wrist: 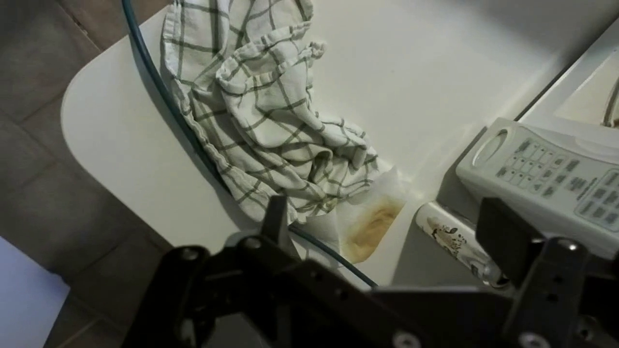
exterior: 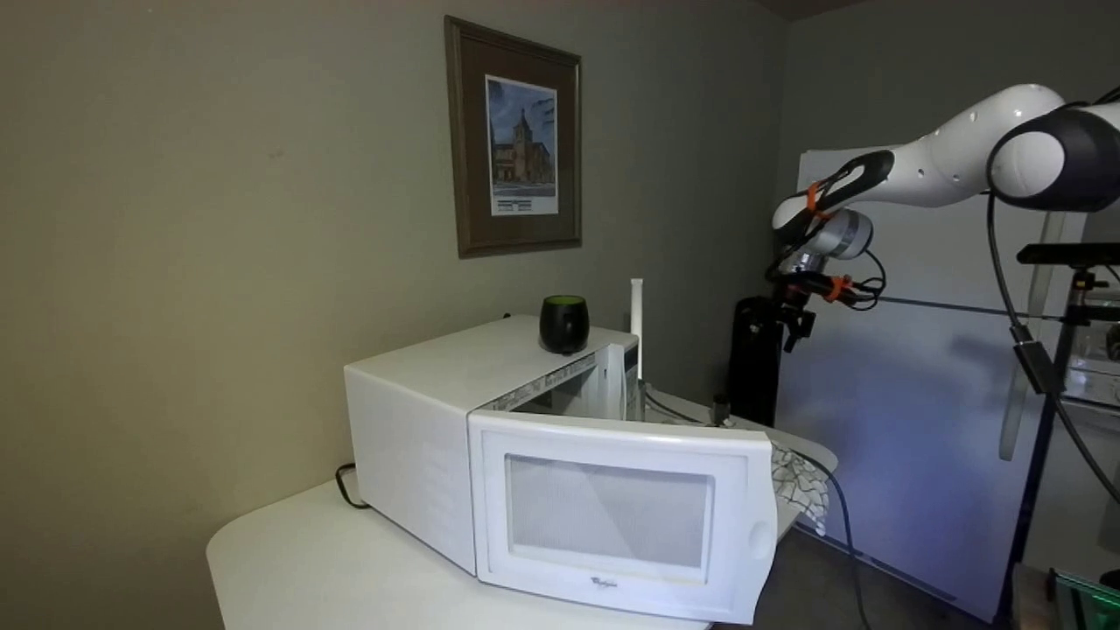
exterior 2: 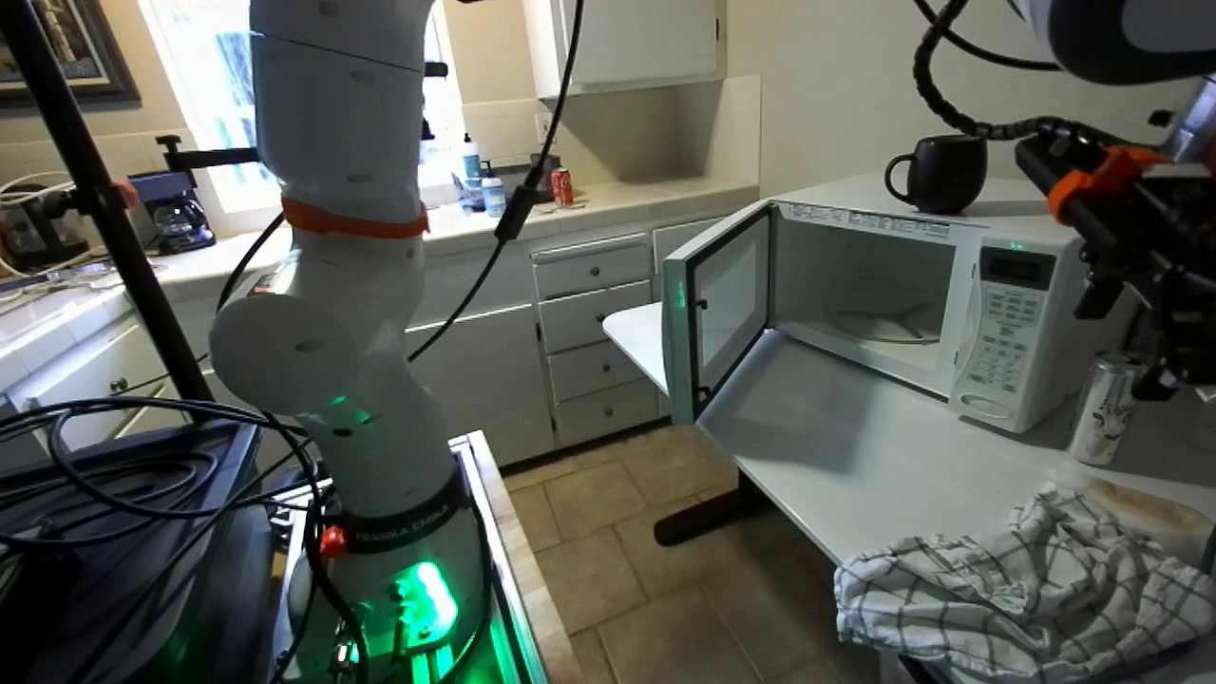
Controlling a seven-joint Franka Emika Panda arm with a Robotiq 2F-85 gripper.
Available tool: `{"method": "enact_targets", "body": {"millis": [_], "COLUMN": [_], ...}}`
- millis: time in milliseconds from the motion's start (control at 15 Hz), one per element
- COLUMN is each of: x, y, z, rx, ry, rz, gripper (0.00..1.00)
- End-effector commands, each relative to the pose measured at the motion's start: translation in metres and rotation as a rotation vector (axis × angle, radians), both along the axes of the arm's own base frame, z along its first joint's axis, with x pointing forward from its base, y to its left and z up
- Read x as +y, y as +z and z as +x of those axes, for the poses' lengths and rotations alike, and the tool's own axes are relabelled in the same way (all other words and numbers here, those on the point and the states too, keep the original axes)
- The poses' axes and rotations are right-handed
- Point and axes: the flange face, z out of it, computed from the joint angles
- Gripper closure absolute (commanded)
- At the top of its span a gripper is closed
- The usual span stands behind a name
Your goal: Put the spice bottle in the microwave
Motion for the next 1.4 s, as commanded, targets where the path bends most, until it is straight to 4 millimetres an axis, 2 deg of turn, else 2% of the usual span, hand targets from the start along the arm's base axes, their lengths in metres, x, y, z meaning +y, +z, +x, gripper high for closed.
{"method": "enact_targets", "body": {"millis": [0, 267, 600, 667, 800, 1000, 1200, 1267, 1333], "x": [-0.006, -0.007, -0.043, -0.048, -0.053, -0.046, -0.047, -0.048, -0.039], "y": [-0.002, 0.004, -0.02, -0.03, -0.063, -0.114, -0.16, -0.164, -0.154], "z": [0.003, 0.006, 0.037, 0.046, 0.069, 0.108, 0.131, 0.134, 0.121], "rx": [0.007, 0.005, -0.021, -0.019, -0.005, 0.001, 0.01, -0.012, 0.006], "ry": [-0.004, -0.01, 0.005, -0.002, -0.001, 0.065, 0.115, 0.102, 0.111], "rz": [0.004, 0.007, -0.078, -0.111, -0.198, -0.337, -0.406, -0.384, -0.375], "gripper": [0.0, 0.0, 0.0, 0.0, 0.0, 0.0, 0.0, 0.0, 0.0]}}
